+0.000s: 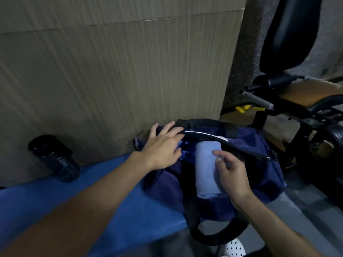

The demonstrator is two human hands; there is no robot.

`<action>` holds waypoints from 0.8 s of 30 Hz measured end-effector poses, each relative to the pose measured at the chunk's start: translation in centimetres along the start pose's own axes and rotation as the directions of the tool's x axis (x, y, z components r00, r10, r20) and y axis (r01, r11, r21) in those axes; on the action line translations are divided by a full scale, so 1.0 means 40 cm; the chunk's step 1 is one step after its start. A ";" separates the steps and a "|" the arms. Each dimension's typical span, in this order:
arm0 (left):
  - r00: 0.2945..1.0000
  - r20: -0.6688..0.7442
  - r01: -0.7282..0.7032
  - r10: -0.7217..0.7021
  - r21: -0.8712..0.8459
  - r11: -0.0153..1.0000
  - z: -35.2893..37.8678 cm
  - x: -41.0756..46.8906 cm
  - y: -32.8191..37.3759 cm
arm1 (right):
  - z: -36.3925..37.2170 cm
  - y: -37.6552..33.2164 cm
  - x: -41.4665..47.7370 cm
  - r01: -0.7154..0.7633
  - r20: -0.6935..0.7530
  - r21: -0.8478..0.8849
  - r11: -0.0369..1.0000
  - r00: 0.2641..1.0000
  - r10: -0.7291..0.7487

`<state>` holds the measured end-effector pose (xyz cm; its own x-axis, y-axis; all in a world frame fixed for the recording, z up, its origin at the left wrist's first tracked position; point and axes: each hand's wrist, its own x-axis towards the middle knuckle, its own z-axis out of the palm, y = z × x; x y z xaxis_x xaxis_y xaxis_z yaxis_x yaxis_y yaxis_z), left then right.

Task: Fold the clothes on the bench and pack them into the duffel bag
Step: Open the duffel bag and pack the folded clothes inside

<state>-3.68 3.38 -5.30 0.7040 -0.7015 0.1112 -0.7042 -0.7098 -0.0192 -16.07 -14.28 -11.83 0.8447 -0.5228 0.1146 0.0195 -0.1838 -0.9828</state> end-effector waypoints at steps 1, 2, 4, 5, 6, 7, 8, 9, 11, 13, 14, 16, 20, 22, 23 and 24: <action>1.000 0.001 0.001 -0.001 -0.003 1.000 0.000 0.012 -0.006 | 0.002 0.007 0.011 -0.005 -0.010 -0.031 1.000 1.000 0.005; 1.000 -0.011 0.000 0.000 -0.017 1.000 -0.002 0.022 -0.010 | 0.005 0.010 0.020 -0.011 -0.024 -0.062 0.998 1.000 0.009; 0.999 -0.047 -0.012 0.009 -0.067 0.998 -0.014 0.046 -0.016 | 0.017 0.000 0.039 -0.016 -0.024 -0.116 0.993 1.000 0.013; 0.998 -0.063 -0.018 0.012 -0.093 0.996 -0.023 0.061 -0.019 | 0.025 -0.010 0.051 -0.024 -0.013 -0.131 0.991 1.000 0.022; 0.997 -0.075 -0.026 0.018 -0.115 0.993 -0.035 0.075 -0.020 | 0.037 -0.019 0.066 -0.039 -0.003 -0.123 0.992 0.999 0.039; 0.996 -0.087 -0.035 0.023 -0.135 0.990 -0.047 0.088 -0.020 | 0.050 -0.029 0.086 -0.057 0.003 -0.091 0.994 0.998 0.058; 0.995 -0.099 -0.045 0.030 -0.149 0.988 -0.056 0.101 -0.020 | 0.063 -0.035 0.109 -0.074 0.008 -0.054 0.996 0.997 0.074; 0.993 -0.109 -0.056 0.039 -0.161 0.985 -0.065 0.113 -0.019 | 0.076 -0.038 0.136 -0.084 0.008 -0.034 0.996 0.996 0.085; 0.993 -0.110 -0.070 0.050 -0.183 0.981 -0.075 0.131 -0.016 | 0.100 -0.036 0.189 -0.066 0.001 -0.091 0.994 0.998 0.066; 0.993 -0.103 -0.078 0.057 -0.204 0.976 -0.080 0.141 -0.018 | 0.118 -0.024 0.231 -0.034 0.026 -0.174 0.984 0.999 0.039; 0.993 -0.102 -0.081 0.061 -0.212 0.974 -0.080 0.143 -0.022 | 0.126 -0.014 0.247 -0.029 0.053 -0.207 0.978 0.998 0.041; 0.992 -0.106 -0.089 0.067 -0.219 0.972 -0.078 0.141 -0.032 | 0.139 0.007 0.274 -0.012 0.132 -0.272 0.962 0.990 0.050; 0.991 -0.099 -0.113 0.093 -0.219 0.969 -0.070 0.125 -0.054 | 0.151 0.028 0.292 0.085 0.178 -0.391 0.917 0.984 -0.015; 0.991 -0.096 -0.114 0.095 -0.219 0.969 -0.063 0.118 -0.064 | 0.154 0.031 0.270 0.163 0.183 -0.605 0.779 0.981 -0.064; 0.991 -0.094 -0.113 0.094 -0.222 0.968 -0.061 0.116 -0.067 | 0.155 0.028 0.252 0.211 0.193 -0.716 0.665 0.976 -0.102; 0.991 -0.092 -0.115 0.096 -0.227 0.967 -0.059 0.115 -0.069 | 0.155 0.029 0.237 0.266 0.227 -0.780 0.566 0.964 -0.141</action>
<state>1.29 2.28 -2.40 0.6216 -0.7575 0.1995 -0.7828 -0.5913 0.1939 -4.74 -14.29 -12.78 0.9327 -0.2892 0.2156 -0.1814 -0.8926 -0.4127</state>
